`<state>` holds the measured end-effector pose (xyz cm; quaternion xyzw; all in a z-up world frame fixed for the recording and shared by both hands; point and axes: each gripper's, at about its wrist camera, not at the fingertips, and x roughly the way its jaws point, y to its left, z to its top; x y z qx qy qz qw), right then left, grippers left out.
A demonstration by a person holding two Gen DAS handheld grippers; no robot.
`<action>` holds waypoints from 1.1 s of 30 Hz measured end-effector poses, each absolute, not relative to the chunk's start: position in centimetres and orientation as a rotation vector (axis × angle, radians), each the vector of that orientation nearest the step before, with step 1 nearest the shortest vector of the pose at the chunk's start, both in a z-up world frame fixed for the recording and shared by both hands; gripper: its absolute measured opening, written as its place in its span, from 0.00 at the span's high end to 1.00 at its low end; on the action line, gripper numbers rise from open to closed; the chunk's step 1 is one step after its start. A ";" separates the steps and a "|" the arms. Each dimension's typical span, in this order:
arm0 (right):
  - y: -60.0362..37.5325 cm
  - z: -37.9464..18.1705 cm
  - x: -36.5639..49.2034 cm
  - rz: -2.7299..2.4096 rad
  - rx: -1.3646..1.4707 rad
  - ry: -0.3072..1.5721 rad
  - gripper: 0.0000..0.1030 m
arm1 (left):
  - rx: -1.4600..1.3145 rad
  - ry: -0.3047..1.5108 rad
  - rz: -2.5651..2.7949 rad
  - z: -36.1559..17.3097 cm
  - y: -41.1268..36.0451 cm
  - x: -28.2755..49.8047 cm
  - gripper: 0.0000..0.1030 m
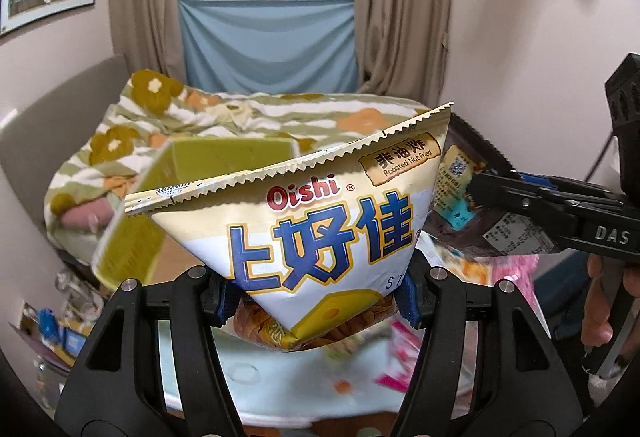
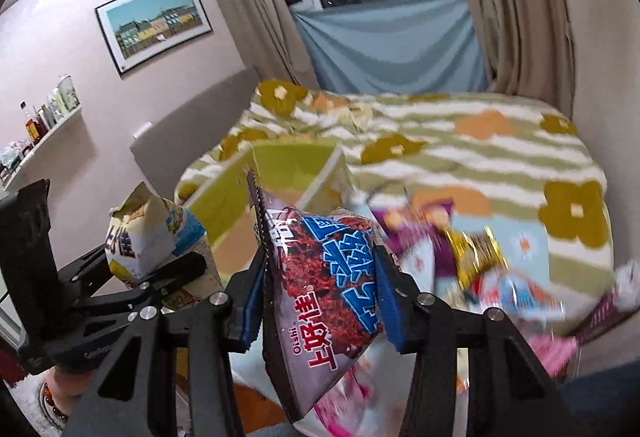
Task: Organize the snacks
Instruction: 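Carry both bags over the yellow box and release them inside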
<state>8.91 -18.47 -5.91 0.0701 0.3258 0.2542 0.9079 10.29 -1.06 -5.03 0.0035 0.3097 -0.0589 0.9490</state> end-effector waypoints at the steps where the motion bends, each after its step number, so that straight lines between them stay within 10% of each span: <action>1: -17.6 -5.3 9.7 0.533 0.141 0.664 0.56 | 0.010 0.629 -0.114 -4.6 0.0 11.3 0.41; 27: -1.1 -6.8 26.4 0.369 0.160 0.754 0.56 | 0.026 0.969 -0.210 -14.1 13.8 35.7 0.41; 31: -1.3 -8.2 27.4 0.362 0.159 0.786 0.56 | 0.043 0.994 -0.206 -15.3 14.0 36.6 0.00; 33: -1.4 -8.8 27.5 0.362 0.155 0.799 0.56 | 0.057 0.963 -0.183 -14.9 14.3 35.9 0.00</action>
